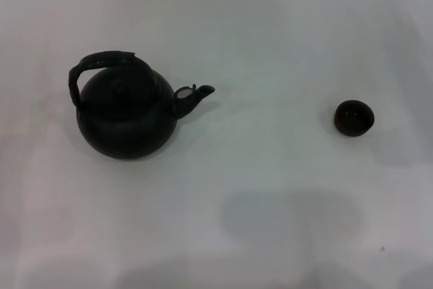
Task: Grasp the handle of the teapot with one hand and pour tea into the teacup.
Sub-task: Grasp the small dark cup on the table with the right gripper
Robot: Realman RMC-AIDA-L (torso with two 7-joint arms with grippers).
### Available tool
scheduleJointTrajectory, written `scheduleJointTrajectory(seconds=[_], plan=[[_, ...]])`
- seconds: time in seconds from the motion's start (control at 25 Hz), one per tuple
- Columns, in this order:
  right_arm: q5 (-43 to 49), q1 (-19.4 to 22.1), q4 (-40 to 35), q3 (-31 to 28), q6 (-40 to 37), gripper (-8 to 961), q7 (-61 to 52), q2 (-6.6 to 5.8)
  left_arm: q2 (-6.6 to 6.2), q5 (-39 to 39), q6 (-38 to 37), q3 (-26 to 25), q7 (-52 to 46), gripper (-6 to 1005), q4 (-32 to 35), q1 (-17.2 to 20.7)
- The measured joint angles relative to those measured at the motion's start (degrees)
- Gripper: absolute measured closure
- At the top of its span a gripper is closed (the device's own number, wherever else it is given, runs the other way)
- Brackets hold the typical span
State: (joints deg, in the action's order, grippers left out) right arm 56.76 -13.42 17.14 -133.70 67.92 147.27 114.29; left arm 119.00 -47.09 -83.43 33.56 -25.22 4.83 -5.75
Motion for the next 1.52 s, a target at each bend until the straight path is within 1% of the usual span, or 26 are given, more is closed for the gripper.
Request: scheduleJointTrajectory(seconds=[0.4,0.8,0.88,0.96,1.12,1.16,1.24,1.4,1.52], plan=[[0.02,0.10,0.00,-0.07,-0.27,109,-0.31,0.06,0.00,0.00,1.27,0.01,0.00,124,-0.15,-1.58],[0.02,0.07,0.00,0.03,-0.19,108,-0.51,0.05,0.00,-0.01,1.36,0.01,0.00,123,-0.30,-2.18],[0.30,-0.01,-0.01,0.35,-0.07,108,-0.78,-0.13,0.00,-0.01,1.45,0.01,0.00,123,-0.34,-2.18],[1.09,-0.13,0.15,1.18,0.29,109,-1.75,-0.68,0.00,-0.01,1.45,0.01,0.00,123,-0.34,-2.18],[5.55,-0.23,3.09,3.82,2.22,108,-6.49,-2.66,0.00,-0.02,1.99,0.01,0.00,123,-0.42,-2.28],[7.21,-0.23,4.12,4.01,2.70,108,-7.77,-2.97,0.00,-0.02,2.03,0.01,0.00,123,-0.45,-2.29],[11.94,-0.28,7.53,4.27,3.94,108,-11.20,-3.92,0.00,-0.02,2.14,0.01,0.00,123,-0.51,-2.32],[24.00,-0.46,15.80,4.30,7.66,107,-21.38,-5.32,0.00,-0.02,2.18,0.01,0.00,123,-0.53,-2.34],[32.90,-0.81,22.84,4.18,11.06,107,-29.90,-5.75,0.00,-0.02,2.22,0.01,0.00,124,-0.53,-2.34]])
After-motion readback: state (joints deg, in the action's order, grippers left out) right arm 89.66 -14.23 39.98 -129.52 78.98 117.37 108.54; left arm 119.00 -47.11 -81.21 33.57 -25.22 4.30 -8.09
